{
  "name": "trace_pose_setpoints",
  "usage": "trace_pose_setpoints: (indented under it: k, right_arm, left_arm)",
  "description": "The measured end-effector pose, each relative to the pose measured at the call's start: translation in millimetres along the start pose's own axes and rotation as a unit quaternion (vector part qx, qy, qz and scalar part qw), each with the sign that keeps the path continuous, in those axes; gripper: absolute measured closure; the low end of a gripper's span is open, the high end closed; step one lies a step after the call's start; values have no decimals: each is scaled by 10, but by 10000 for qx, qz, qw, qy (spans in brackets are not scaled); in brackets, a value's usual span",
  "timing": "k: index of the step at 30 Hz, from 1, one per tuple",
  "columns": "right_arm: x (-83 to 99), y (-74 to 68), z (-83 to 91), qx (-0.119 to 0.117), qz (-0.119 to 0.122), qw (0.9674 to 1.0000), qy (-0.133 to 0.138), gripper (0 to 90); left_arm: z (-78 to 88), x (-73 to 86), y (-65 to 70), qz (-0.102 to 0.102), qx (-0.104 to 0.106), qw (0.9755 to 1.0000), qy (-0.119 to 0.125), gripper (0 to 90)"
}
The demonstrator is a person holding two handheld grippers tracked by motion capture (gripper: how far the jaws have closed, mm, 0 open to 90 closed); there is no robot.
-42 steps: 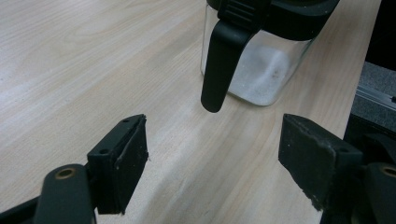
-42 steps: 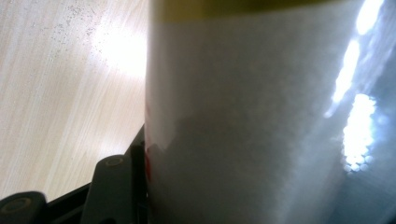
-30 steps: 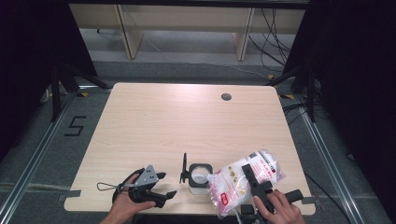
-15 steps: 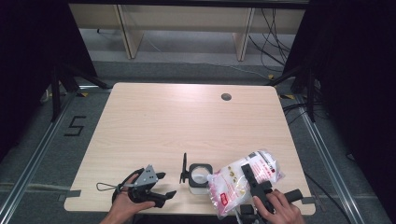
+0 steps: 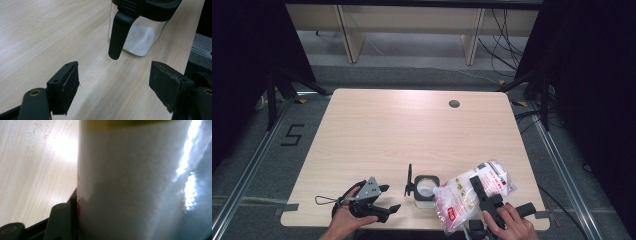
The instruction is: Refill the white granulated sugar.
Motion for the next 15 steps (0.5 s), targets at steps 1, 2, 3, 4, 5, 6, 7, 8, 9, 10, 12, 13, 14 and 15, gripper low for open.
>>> trace_pose_setpoints:
  k: [1,2,3,4,5,6,7,8,9,10,12,13,14,15]
  right_arm:
    - [1,-4,2,-4,-30,10000,-17,446]
    - [2,-6,3,-3,-36,10000,-25,446]
    - [2,-4,1,-3,-14,10000,-16,446]
    - [4,-4,2,-2,-11,10000,-23,447]
    - [6,-3,2,-1,-6,10000,-29,447]
    - [15,-20,5,10,-93,9999,-53,446]
    - [18,-21,5,-2,-85,9999,-54,446]
    - [9,11,-3,-17,114,9999,-1,446]
    - [9,14,-1,7,104,9999,-2,446]
    - [16,-6,6,33,-35,10000,-46,446]
    - [5,14,0,-8,137,9999,16,447]
    - [1,15,0,9,114,9999,25,448]
    - [4,8,5,23,55,10000,1,448]
    - [2,20,-1,21,105,9999,35,449]
  left_arm:
    - [-1,-2,2,-15,14,10000,3,233]
    - [-6,-4,7,21,12,10000,33,233]
    - [-2,2,-1,-3,3,10000,-2,233]
    - [-2,1,-1,16,-3,10000,3,233]
    - [-1,1,-4,14,-10,10000,3,233]
    - [1,2,-5,11,-16,10000,1,233]
    - [-5,-5,6,76,-4,10000,57,233]
    - [-10,-11,19,134,9,9999,104,233]
    - [-10,-12,16,115,7,9999,101,233]
    - [-8,-9,13,104,9,9999,82,233]
    - [-11,-10,9,77,22,9999,90,234]
    - [-10,-13,4,30,35,9999,96,234]
    - [-8,-12,4,54,17,9999,100,234]
    - [-7,-13,3,48,21,9999,102,234]
Point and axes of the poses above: each handheld gripper's, and its own axes: z roughly backward along the jaws, x roughly out of its underside, y roughly to its right, the point moved 8 cm from there along -z, roughly forward along the jaws, and after that the axes turned 11 degrees about y, right-handed, at the moved point
